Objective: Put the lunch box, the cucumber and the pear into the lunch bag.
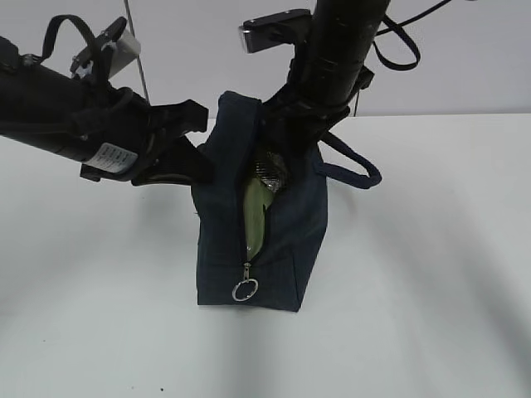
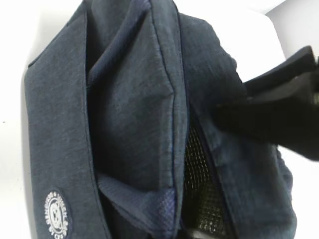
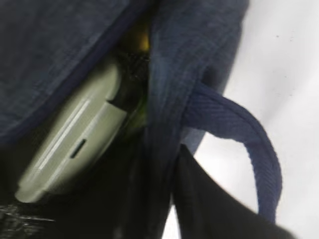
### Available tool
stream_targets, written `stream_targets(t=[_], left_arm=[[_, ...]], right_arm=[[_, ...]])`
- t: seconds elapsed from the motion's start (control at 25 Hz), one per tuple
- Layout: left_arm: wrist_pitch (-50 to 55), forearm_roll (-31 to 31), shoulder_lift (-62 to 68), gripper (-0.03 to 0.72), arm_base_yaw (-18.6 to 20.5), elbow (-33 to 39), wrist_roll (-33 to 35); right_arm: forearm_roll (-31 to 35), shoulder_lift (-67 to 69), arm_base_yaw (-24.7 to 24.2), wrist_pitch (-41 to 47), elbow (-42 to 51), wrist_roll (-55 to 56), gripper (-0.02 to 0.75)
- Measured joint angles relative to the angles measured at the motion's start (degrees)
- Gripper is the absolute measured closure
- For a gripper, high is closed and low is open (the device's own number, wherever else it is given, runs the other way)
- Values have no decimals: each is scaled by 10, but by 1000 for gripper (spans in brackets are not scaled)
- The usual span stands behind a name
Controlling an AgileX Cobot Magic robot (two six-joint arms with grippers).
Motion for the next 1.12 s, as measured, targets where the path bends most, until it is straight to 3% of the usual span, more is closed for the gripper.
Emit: stream_targets(t=[0.2,0.28,0.64,1.12], left_arm=[[0,-1,0,703,-1,0,0],[0,-1,0,703,-2,0,0],[0,-1,0,703,-2,0,0],[0,-1,0,703,-2,0,0]], right_arm=[[37,0,0,-1,0,-5,214],[41,0,0,-1,0,-6,156],[56,-68,0,-1,0,-13,251],[148,-225,0,2,3,-20,262]])
